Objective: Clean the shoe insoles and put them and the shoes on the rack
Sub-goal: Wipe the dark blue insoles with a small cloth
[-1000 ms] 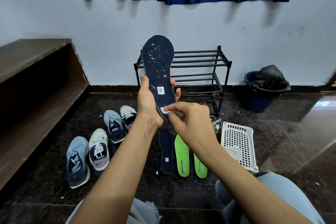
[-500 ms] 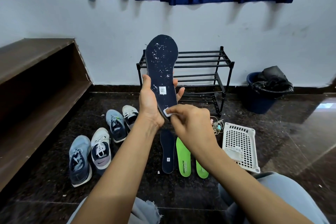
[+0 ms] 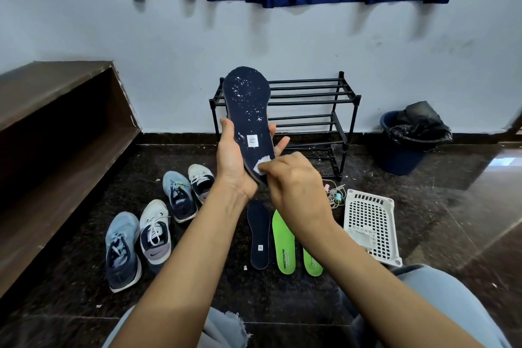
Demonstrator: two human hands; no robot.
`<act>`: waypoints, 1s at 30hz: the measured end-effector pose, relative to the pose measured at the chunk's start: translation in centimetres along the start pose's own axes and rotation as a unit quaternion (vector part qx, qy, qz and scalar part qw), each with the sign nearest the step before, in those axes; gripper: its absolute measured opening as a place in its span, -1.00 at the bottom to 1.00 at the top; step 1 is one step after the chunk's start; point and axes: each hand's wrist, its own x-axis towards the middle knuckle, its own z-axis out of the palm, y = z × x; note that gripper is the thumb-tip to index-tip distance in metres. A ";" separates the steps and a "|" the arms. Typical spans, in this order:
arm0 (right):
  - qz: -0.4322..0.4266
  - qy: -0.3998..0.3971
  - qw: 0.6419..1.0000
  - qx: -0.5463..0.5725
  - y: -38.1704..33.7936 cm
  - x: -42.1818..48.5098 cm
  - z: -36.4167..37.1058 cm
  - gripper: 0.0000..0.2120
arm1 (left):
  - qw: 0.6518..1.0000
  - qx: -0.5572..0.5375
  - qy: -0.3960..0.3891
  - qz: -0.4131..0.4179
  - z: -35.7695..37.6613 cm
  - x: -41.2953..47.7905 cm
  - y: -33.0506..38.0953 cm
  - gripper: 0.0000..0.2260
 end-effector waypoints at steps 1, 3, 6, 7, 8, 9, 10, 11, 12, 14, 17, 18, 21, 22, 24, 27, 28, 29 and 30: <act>0.013 -0.003 0.999 0.041 -0.1 0.1 -0.1 -0.81 | 1.000 0.004 0.002 0.002 0.0 0.0 0.1 -0.39; 0.067 -0.028 0.988 0.134 -0.1 0.3 -0.8 -0.81 | 1.000 0.003 0.002 0.011 0.1 0.1 0.4 -0.38; 0.121 -0.073 0.972 0.190 -0.2 -0.1 -1.1 -0.83 | 1.000 -0.008 -0.004 0.023 0.0 0.2 0.8 -0.37; 0.126 -0.064 0.971 0.194 -0.2 -0.1 -1.1 -0.84 | 1.000 -0.012 -0.007 0.024 0.0 0.3 0.8 -0.36; 0.127 -0.046 0.971 0.195 -0.3 -0.1 -1.1 -0.85 | 1.000 -0.014 -0.012 0.023 0.1 0.3 0.7 -0.36; 0.125 -0.024 0.973 0.190 -0.4 0.1 -1.1 -0.85 | 1.000 -0.009 -0.017 0.020 0.1 0.3 0.4 -0.36; 0.116 -0.002 0.976 0.182 -0.4 0.4 -1.0 -0.84 | 1.000 0.000 -0.020 0.014 0.3 0.3 0.0 -0.36; 0.102 0.016 0.980 0.170 -0.3 0.6 -0.9 -0.84 | 1.000 0.014 -0.018 0.007 0.4 0.2 -0.5 -0.38; 0.083 0.026 0.984 0.155 -0.2 0.8 -0.8 -0.83 | 1.000 0.026 -0.015 0.003 0.6 0.1 -0.8 -0.40; 0.057 0.022 0.990 0.128 0.0 1.0 -0.7 -0.82 | 0.999 0.032 -0.006 0.004 0.8 0.1 -1.1 -0.40; 0.063 -0.023 0.993 0.098 0.3 0.9 -0.5 -0.80 | 1.000 0.015 -0.009 0.014 0.5 0.6 -0.6 -0.40; 0.068 -0.042 0.993 0.087 0.4 0.8 -0.5 -0.80 | 1.000 0.012 -0.011 0.017 0.4 0.6 -0.3 -0.42; 0.092 -0.078 0.989 0.081 0.5 0.4 -0.4 -0.79 | 1.000 0.010 -0.013 0.022 0.0 0.9 0.1 -0.40; 0.093 -0.072 0.989 0.088 0.4 0.4 -0.6 -0.80 | 1.000 0.009 -0.013 0.024 0.0 0.9 0.1 -0.38; 0.077 -0.030 0.991 0.101 0.1 0.6 -1.0 -0.81 | 0.999 0.015 -0.016 0.027 0.1 0.8 -0.2 -0.39; 0.045 0.010 0.996 0.082 0.0 1.4 -0.9 -0.83 | 0.999 0.029 -0.021 0.008 0.8 0.2 -1.3 -0.43; 0.040 0.010 0.997 0.069 0.1 1.6 -0.8 -0.83 | 0.999 0.029 -0.021 0.000 1.0 0.0 -1.5 -0.43; 0.039 0.005 0.998 0.058 0.2 1.7 -0.8 -0.82 | 0.999 0.028 -0.019 -0.003 1.1 0.0 -1.6 -0.44; 0.041 -0.006 0.998 0.052 0.3 1.6 -0.8 -0.82 | 1.000 0.026 -0.015 -0.003 1.1 0.1 -1.6 -0.44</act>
